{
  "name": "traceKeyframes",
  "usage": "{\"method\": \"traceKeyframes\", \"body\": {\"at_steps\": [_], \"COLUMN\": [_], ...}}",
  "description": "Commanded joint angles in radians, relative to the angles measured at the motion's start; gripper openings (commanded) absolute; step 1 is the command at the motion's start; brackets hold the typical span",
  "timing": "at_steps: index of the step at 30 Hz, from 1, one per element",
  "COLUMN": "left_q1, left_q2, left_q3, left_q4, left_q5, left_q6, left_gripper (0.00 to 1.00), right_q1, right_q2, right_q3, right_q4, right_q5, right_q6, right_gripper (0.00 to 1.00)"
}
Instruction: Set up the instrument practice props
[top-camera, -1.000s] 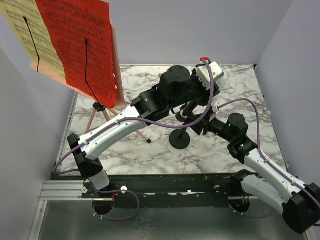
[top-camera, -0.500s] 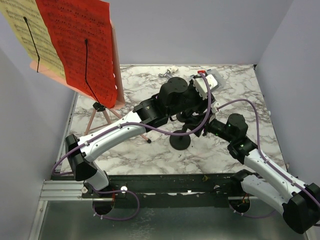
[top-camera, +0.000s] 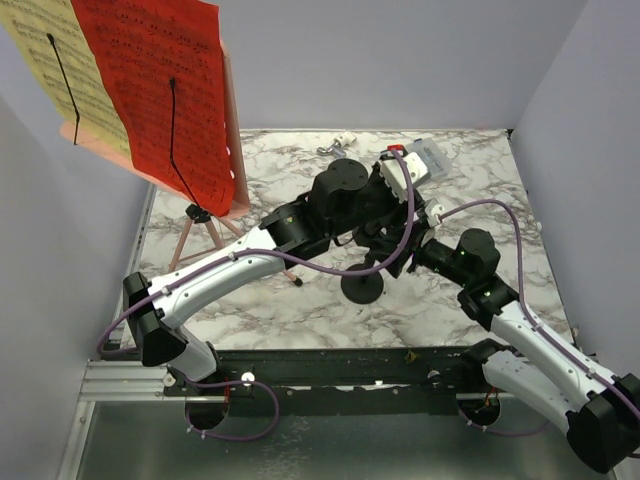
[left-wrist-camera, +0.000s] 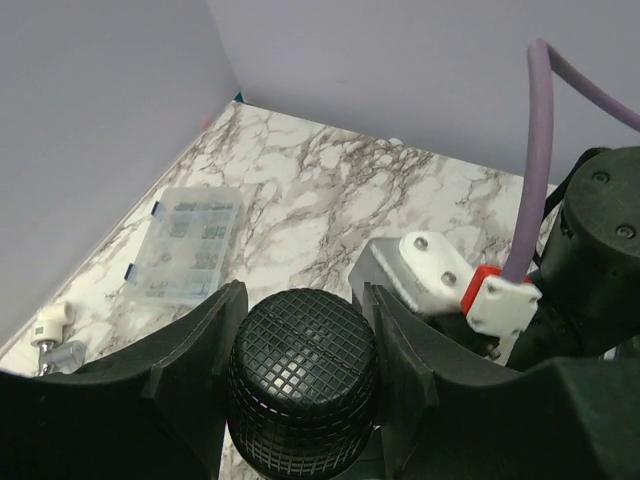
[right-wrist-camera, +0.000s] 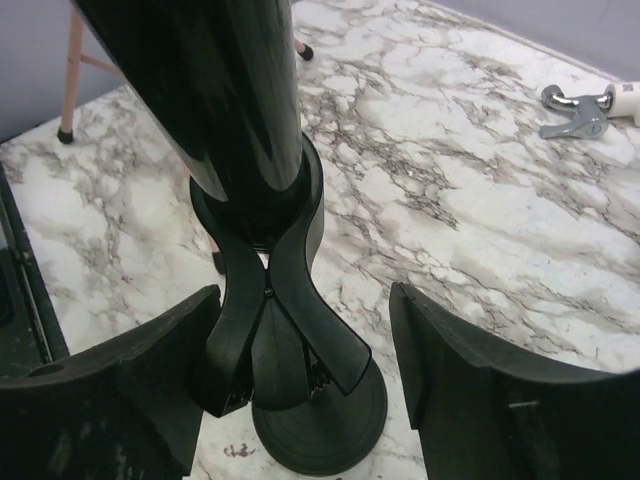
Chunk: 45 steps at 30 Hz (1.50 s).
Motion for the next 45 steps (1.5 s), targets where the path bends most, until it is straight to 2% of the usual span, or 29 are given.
{"method": "traceKeyframes", "body": {"at_steps": [1, 4, 10, 14, 17, 22, 27, 32, 37, 39, 41, 45], "left_q1": [-0.001, -0.001, -0.001, -0.001, -0.001, -0.001, -0.001, 0.0, -0.007, -0.014, -0.015, -0.013], "left_q2": [-0.031, -0.034, -0.065, -0.107, -0.148, -0.251, -0.416, -0.569, -0.618, -0.62, -0.62, -0.566], "left_q3": [-0.035, -0.04, -0.058, -0.057, -0.067, -0.16, -0.359, -0.546, -0.774, -0.862, -0.946, -1.083], "left_q4": [-0.037, -0.037, -0.041, -0.082, -0.127, -0.179, -0.179, -0.173, -0.067, -0.02, 0.036, 0.232], "left_q5": [-0.006, -0.006, -0.01, -0.006, 0.038, 0.129, 0.161, 0.222, 0.313, 0.222, 0.05, -0.177], "left_q6": [-0.025, -0.035, -0.079, -0.17, -0.252, -0.388, -0.548, -0.665, -0.758, -0.767, -0.774, -0.767], "left_gripper": [0.01, 0.11, 0.6, 0.84, 0.97, 0.99, 0.98, 0.91, 0.83, 0.81, 0.82, 0.94], "right_q1": [-0.003, -0.003, -0.003, -0.002, -0.001, 0.007, 0.013, 0.024, 0.024, 0.025, 0.025, 0.025], "right_q2": [-0.037, -0.021, 0.02, 0.039, 0.054, 0.066, 0.085, 0.077, 0.076, 0.082, 0.079, 0.062], "right_q3": [-0.006, 0.003, 0.026, 0.043, 0.063, 0.077, 0.085, 0.083, 0.083, 0.083, 0.08, 0.073], "right_q4": [0.066, 0.071, 0.076, 0.07, 0.052, 0.035, 0.03, 0.018, 0.018, 0.014, 0.015, 0.015], "right_q5": [-0.017, -0.019, -0.038, -0.031, -0.038, -0.026, -0.019, 0.012, 0.009, 0.01, 0.008, 0.009], "right_q6": [0.023, 0.018, 0.006, -0.009, -0.019, -0.027, -0.027, -0.066, -0.07, -0.069, -0.067, -0.065], "right_gripper": [0.78, 0.8, 0.81, 0.81, 0.81, 0.81, 0.78, 0.6, 0.47, 0.41, 0.38, 0.36]}}
